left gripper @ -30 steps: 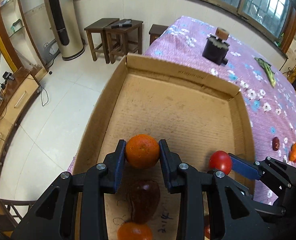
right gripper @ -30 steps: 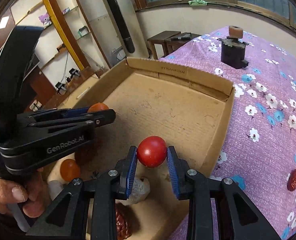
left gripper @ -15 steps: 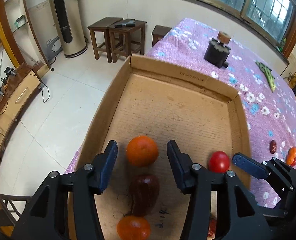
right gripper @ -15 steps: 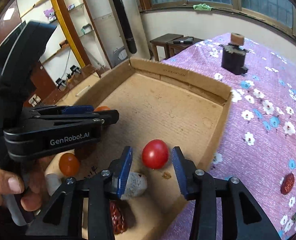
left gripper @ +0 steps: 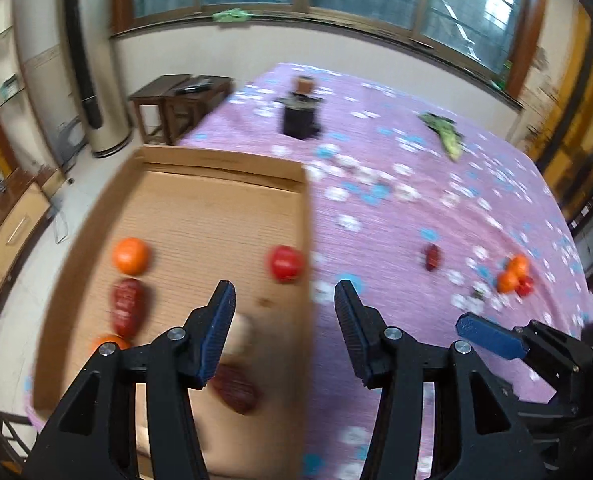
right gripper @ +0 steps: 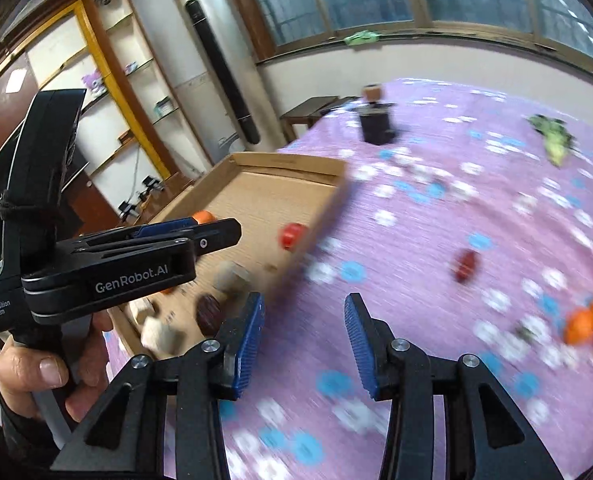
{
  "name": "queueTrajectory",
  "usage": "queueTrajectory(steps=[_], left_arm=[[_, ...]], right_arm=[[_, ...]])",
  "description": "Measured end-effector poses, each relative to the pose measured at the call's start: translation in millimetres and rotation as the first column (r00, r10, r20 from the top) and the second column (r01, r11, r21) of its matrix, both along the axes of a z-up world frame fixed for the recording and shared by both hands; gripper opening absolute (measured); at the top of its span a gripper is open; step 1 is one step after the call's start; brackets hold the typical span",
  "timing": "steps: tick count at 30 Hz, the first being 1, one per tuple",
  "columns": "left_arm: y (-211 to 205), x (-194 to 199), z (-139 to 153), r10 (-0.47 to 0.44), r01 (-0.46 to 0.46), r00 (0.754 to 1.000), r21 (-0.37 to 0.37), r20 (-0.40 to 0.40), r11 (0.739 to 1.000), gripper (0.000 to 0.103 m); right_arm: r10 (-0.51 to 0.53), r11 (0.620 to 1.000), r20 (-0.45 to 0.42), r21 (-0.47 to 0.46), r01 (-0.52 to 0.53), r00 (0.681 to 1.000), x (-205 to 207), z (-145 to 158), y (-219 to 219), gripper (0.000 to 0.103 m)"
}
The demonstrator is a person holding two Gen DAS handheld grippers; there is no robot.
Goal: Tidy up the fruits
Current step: 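Grasp another red tomato with the right gripper while the left grasps an orange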
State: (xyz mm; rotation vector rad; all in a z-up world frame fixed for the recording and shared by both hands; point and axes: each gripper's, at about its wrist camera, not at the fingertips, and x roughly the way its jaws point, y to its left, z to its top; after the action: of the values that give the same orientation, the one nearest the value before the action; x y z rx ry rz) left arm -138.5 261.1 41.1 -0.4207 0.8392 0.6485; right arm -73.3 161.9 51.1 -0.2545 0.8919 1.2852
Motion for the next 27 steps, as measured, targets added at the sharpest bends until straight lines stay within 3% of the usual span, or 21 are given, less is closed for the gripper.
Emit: queueTrajectory(steps=[13, 27], left_arm=[[-87.8, 56.2, -6.7, -0.2, 0.199, 0.979, -0.023, -0.036, 0.98, 0.05], [-101.5, 70.4, -8.9, -0.211, 0.21, 0.975, -0.026, -0.072, 0.977, 0.05]], right_arm=[[-0.283, 0.959, -0.021, -0.002, 0.283, 0.959, 73.7, -8.4, -130.7, 0.046], [-0.338, 0.94, -0.05, 0.028, 0.339, 0.94, 102.7, -12.3, -157.4, 0.046]])
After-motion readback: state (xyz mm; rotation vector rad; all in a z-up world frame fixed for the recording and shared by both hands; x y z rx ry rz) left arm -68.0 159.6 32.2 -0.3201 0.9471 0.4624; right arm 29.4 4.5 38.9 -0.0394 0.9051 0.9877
